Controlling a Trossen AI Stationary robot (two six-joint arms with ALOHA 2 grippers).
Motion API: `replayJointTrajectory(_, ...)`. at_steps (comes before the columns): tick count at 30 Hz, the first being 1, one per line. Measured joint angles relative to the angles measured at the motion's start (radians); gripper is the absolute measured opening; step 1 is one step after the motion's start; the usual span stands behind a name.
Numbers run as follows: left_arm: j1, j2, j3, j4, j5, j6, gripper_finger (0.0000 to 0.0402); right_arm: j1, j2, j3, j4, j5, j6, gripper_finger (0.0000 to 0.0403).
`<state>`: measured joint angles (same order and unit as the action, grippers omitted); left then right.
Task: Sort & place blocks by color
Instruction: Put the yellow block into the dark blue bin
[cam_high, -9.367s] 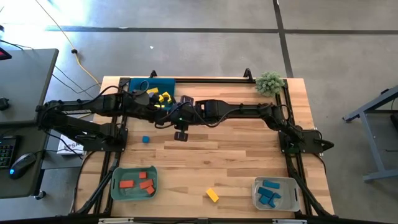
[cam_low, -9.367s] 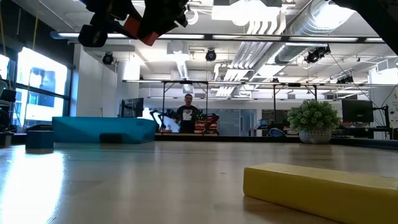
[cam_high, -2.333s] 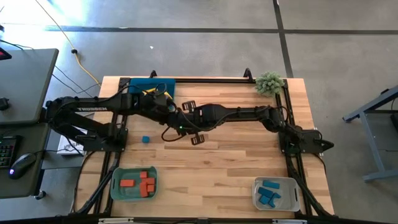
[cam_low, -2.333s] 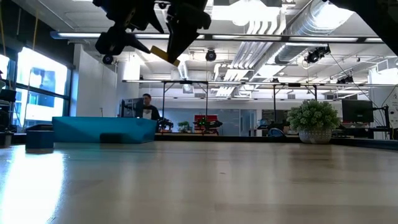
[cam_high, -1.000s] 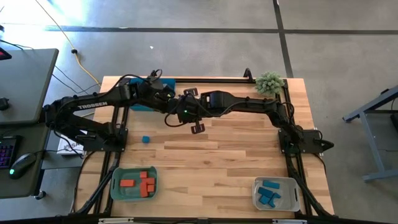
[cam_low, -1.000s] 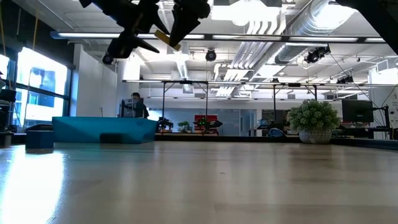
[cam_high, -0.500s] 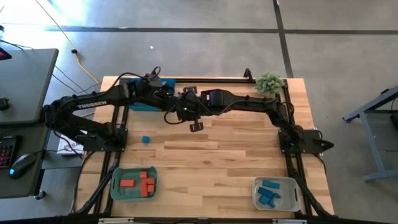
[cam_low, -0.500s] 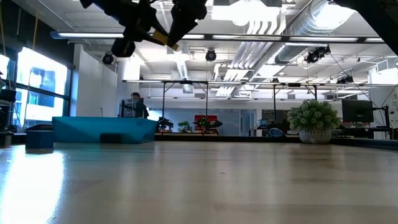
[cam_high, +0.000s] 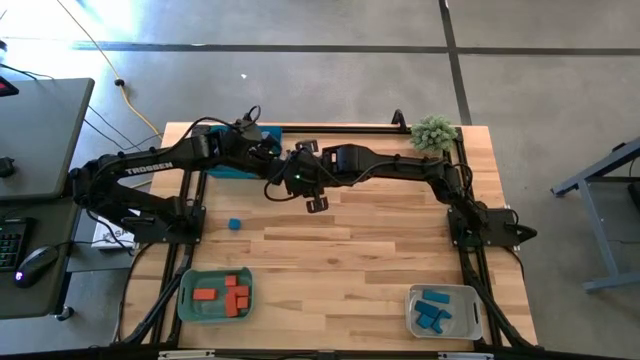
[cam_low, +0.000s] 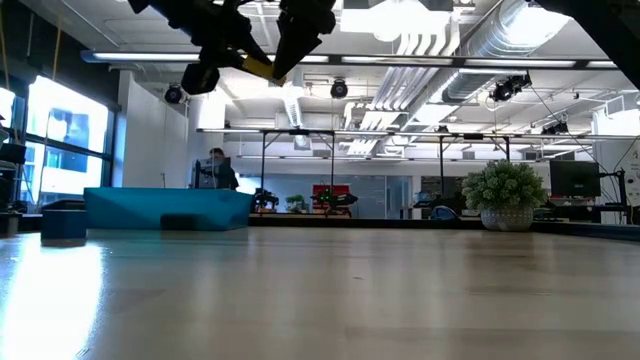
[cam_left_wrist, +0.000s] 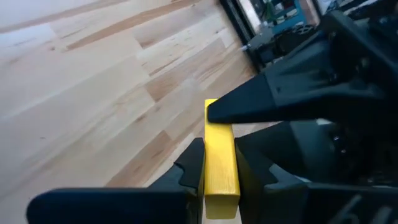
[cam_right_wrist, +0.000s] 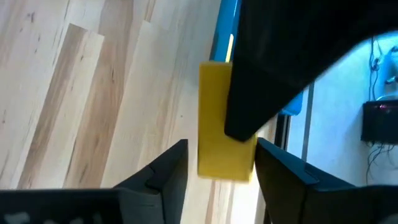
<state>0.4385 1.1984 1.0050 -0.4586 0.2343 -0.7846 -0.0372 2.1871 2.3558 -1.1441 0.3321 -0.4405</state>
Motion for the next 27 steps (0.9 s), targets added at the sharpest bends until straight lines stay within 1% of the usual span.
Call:
replayJointTrajectory(4, 0.003, -0.001, 0.001, -0.06, -0.035, 0.069, 0.0034, 0.007, 0.004, -0.001, -0.021, 0.015, 0.051, 0.0166)
replayJointTrajectory(7, 0.021, 0.0, 0.001, -0.113, -0.04, 0.13, 0.0034, 0.012, 0.004, -0.001, -0.03, 0.056, 0.094, 0.0167)
replayJointTrajectory(10, 0.049, 0.004, -0.002, -0.183, -0.054, 0.208, 0.0034, 0.013, 0.002, 0.001, -0.025, 0.081, 0.181, 0.0168)
replayJointTrajectory(12, 0.075, 0.002, -0.002, -0.236, -0.104, 0.264, 0.0034, 0.013, 0.001, 0.001, -0.03, 0.082, 0.253, 0.0168)
replayJointTrajectory(15, 0.122, 0.002, -0.002, -0.342, -0.223, 0.356, 0.0034, 0.014, 0.001, 0.001, -0.035, 0.075, 0.363, 0.0169)
replayJointTrajectory(17, 0.153, 0.002, -0.002, -0.384, -0.275, 0.412, 0.0034, 0.016, 0.001, 0.001, -0.036, 0.051, 0.432, 0.0169)
replayJointTrajectory(21, 0.223, 0.002, -0.002, -0.429, -0.342, 0.515, 0.0034, 0.017, 0.001, 0.001, -0.038, -0.027, 0.585, 0.0169)
replayJointTrajectory(27, 0.33, 0.036, -0.015, -0.448, -0.378, 0.652, 0.0035, 0.018, 0.001, 0.001, -0.042, -0.136, 0.814, 0.017)
